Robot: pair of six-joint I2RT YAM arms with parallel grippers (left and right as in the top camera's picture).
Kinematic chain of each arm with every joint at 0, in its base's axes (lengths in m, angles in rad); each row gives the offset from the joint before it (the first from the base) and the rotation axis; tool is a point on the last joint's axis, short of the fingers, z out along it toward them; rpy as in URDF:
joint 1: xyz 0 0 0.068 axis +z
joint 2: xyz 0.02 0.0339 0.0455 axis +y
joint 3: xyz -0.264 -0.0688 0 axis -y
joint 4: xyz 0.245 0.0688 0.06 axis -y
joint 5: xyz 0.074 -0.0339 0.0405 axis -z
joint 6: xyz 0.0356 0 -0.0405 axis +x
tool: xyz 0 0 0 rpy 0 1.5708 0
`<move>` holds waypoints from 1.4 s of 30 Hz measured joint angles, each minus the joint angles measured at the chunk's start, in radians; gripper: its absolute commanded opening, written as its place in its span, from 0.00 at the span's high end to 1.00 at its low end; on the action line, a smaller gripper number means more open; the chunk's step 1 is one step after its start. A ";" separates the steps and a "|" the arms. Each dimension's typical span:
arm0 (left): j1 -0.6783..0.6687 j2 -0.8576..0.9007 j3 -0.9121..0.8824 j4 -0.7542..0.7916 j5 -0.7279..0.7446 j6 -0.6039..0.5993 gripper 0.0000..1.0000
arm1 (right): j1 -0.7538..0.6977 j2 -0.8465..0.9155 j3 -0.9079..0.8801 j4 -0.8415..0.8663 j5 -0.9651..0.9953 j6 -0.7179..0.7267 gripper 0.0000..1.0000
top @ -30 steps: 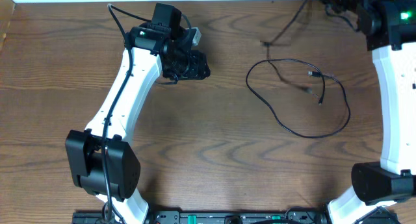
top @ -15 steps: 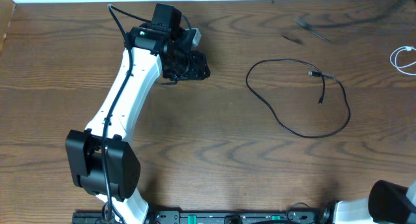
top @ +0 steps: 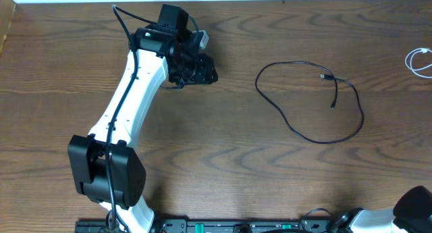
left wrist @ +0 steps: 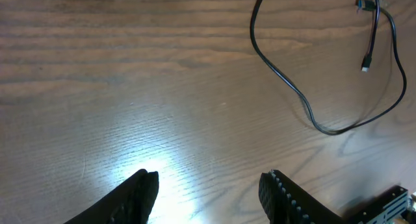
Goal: Untangle cables
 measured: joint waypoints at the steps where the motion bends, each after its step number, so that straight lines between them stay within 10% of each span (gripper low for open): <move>1: 0.000 0.000 0.000 0.000 0.000 0.000 0.44 | -0.010 0.005 0.000 -0.002 0.016 0.000 0.99; 13: 0.000 0.000 0.000 0.000 0.000 0.000 0.44 | -0.023 0.263 0.003 0.071 0.128 -0.005 0.99; 14: 0.000 0.000 0.000 0.000 0.000 0.000 0.44 | -0.023 0.292 0.003 0.084 0.125 -0.006 0.93; 17: 0.000 0.000 0.000 0.000 0.000 0.000 0.44 | -0.023 0.368 0.003 0.119 0.087 -0.029 0.23; 19: 0.000 0.000 0.000 0.000 0.000 0.000 0.44 | -0.023 0.404 0.003 0.121 0.029 -0.061 0.02; 27: 0.000 0.000 0.000 0.000 0.000 0.000 0.44 | -0.013 0.431 0.001 -0.061 -0.277 -0.262 0.01; 42: 0.000 0.000 0.000 0.005 0.000 0.000 0.44 | 0.216 0.429 -0.044 -0.382 -0.236 -0.545 0.01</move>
